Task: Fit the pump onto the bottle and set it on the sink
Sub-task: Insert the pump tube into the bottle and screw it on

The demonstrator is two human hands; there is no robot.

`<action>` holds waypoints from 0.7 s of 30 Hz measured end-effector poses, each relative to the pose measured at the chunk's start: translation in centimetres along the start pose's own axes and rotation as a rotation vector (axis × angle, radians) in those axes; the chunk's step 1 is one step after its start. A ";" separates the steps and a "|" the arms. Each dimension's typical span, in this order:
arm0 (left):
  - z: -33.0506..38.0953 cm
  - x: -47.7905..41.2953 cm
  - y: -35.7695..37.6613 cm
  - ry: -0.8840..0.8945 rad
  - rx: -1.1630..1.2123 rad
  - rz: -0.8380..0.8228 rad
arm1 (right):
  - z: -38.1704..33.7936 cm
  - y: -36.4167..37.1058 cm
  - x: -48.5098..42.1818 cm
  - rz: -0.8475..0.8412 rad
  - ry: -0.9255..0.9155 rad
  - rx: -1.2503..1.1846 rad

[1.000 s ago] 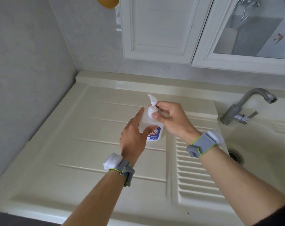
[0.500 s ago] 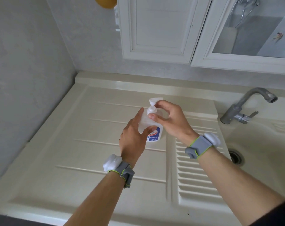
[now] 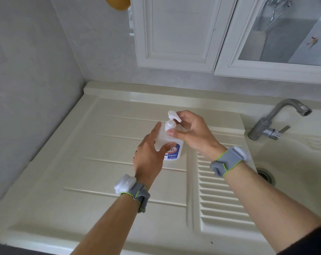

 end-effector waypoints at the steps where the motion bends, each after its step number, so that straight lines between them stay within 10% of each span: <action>1: 0.0 0.0 0.0 -0.002 -0.001 0.001 | 0.0 -0.2 0.0 -0.044 0.005 0.002; 14: -0.1 0.0 0.1 -0.005 0.011 0.005 | 1.0 0.9 -0.2 0.149 -0.065 -0.020; 21: 0.1 -0.1 -0.2 -0.002 0.026 -0.004 | 0.3 -0.4 -1.4 -0.181 -0.006 0.015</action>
Point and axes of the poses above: each hand's wrist, its own x-axis away from the middle knuckle, its own y-axis out of the palm, z = x × y, the point moved 2 cm from there along -x, towards the middle knuckle, and after that the axes turned 6 degrees about y, right-handed, at the moved point
